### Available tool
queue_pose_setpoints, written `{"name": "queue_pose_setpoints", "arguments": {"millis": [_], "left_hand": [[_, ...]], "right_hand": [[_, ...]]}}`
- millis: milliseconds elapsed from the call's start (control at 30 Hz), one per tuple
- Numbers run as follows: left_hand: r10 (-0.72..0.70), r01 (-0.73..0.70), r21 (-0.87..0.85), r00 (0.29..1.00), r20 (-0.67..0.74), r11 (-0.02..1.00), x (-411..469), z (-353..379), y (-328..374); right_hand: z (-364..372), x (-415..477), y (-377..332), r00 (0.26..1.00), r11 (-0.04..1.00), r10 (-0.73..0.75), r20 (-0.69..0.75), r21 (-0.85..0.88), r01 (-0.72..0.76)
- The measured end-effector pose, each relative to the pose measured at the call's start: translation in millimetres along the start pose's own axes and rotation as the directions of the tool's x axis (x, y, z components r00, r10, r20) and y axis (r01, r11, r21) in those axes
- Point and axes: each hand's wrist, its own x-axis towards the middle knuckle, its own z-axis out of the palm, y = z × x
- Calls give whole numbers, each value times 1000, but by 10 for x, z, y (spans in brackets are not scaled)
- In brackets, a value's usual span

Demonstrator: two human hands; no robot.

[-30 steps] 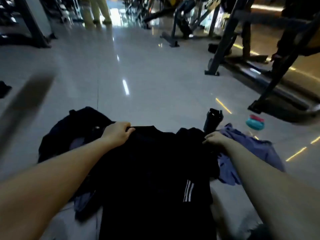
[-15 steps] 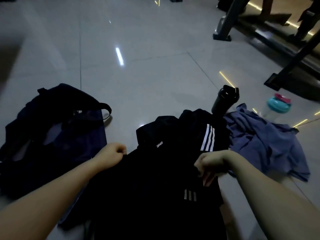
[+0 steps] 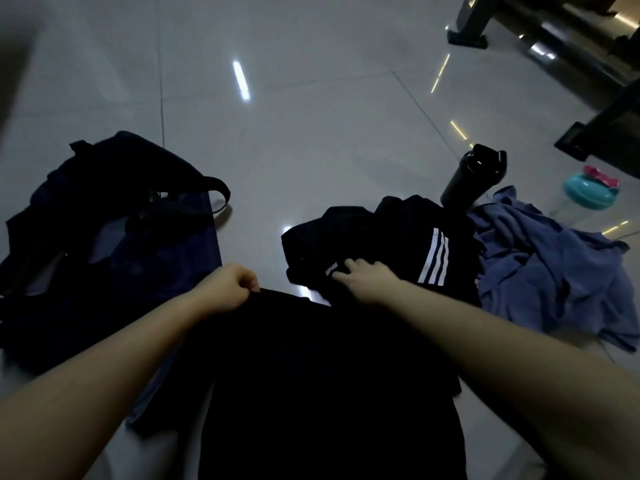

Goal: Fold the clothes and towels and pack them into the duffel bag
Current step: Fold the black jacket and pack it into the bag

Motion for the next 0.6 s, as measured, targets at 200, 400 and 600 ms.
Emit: {"name": "queue_pose_setpoints", "arguments": {"millis": [200,400,600], "left_hand": [[-9,7,-42,999,-42,999,34,11,-2],[-76,62,-83,982,-174,995,141,66,32],[-146,106,-146,942,-303,984,216,94,-20]], "right_hand": [[69,-11,1123,959,914,283,-33,-294,-280],[-256,-164,777,922,962,219,-319,-88,-258],[-119,-958,-305,939,996,-62,337,84,36]]}}
